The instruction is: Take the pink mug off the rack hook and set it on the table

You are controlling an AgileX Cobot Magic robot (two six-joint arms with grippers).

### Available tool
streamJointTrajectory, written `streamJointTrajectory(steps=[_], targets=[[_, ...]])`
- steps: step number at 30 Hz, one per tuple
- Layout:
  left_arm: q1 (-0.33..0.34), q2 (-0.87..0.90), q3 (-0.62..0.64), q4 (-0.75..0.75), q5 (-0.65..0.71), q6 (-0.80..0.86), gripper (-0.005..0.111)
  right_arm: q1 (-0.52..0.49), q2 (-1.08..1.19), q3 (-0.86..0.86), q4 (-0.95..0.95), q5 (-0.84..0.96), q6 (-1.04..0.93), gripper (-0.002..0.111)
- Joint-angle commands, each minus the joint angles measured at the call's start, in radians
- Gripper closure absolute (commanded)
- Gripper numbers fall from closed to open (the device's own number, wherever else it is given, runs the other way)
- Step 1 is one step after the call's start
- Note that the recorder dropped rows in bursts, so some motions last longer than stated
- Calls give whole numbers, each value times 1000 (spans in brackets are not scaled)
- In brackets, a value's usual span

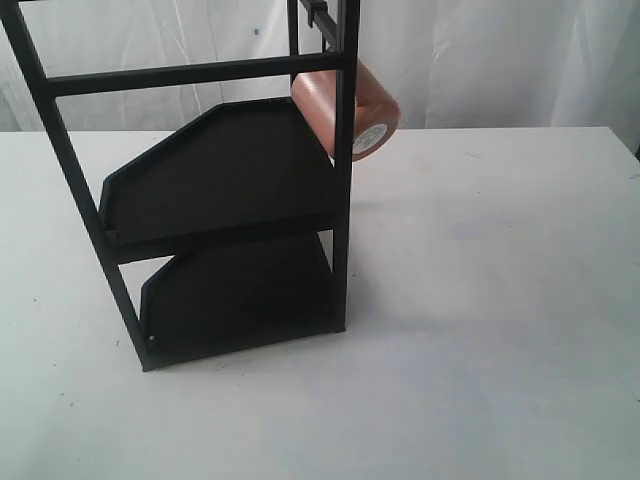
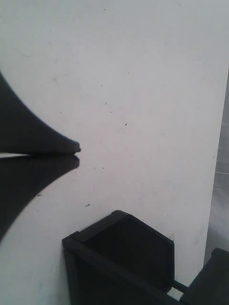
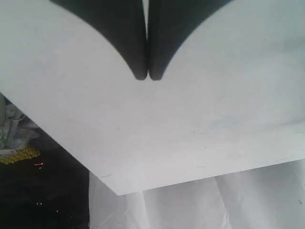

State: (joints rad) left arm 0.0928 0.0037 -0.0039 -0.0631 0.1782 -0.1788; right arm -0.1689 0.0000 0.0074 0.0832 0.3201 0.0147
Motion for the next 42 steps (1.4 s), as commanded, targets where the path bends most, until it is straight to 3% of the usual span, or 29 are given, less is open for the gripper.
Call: streamJointTrajectory(steps=[1,8,19,24,28,34,38,42], targets=[[-5,-4,4,-4,-1,1,107,-8,0,-7,-70,-105,-43,108],[-5,-4,4,-4,-1,1,107,-8,0,-7,-113,-507,-96,108],[-5,-4,4,-4,-1,1,107,-8,0,-7,-69,-943,-28,108],[-8,-4,4,-4,-1,1,107,-8,0,-7,104,-1188,143,108],[-8,-4,4,-4,-1,1,107,-8,0,-7,115,-1411,234,108],[-8,-4,4,-4,-1,1,107,-8,0,-7,107,-1450,189,108],[-8,-4,4,-4,-1,1,107,-8,0,-37,63,-1423,48,108],[-8,-4,4,-4,-1,1,107,-8,0,-176,-38,-1137,-67,108]])
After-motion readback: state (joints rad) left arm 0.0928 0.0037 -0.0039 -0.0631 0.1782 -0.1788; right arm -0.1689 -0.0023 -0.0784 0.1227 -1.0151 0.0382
